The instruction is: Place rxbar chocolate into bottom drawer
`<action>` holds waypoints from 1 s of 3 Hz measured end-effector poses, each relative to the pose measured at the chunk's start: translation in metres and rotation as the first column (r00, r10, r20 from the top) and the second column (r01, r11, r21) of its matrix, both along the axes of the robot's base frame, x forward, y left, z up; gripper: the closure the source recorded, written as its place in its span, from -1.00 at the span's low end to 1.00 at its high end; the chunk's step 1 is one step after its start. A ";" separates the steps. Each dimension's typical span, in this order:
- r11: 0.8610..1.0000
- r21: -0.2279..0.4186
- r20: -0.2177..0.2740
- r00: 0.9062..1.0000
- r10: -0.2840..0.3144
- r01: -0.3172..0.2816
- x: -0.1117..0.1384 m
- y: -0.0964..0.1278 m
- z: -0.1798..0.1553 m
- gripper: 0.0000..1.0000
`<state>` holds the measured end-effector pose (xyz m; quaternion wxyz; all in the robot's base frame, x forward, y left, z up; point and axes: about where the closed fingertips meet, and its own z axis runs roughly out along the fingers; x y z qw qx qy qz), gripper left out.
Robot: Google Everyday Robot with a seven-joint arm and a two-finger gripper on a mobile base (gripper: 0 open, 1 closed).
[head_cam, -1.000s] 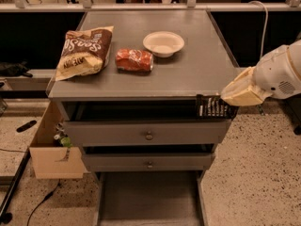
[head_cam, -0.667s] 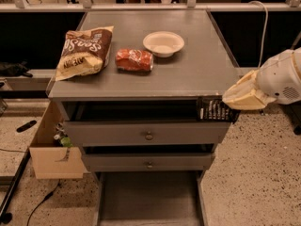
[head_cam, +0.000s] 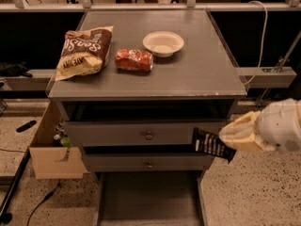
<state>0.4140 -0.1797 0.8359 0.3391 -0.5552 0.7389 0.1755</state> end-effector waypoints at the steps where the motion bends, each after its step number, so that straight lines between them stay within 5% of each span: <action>1: 0.999 0.047 -0.027 1.000 -0.002 0.003 -0.022 0.008 -0.043 1.00; 3: 0.998 0.061 -0.147 0.988 0.043 -0.034 -0.036 0.033 -0.164 1.00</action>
Offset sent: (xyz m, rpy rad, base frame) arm -0.0358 0.0378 -0.1780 0.0855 0.1469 0.0420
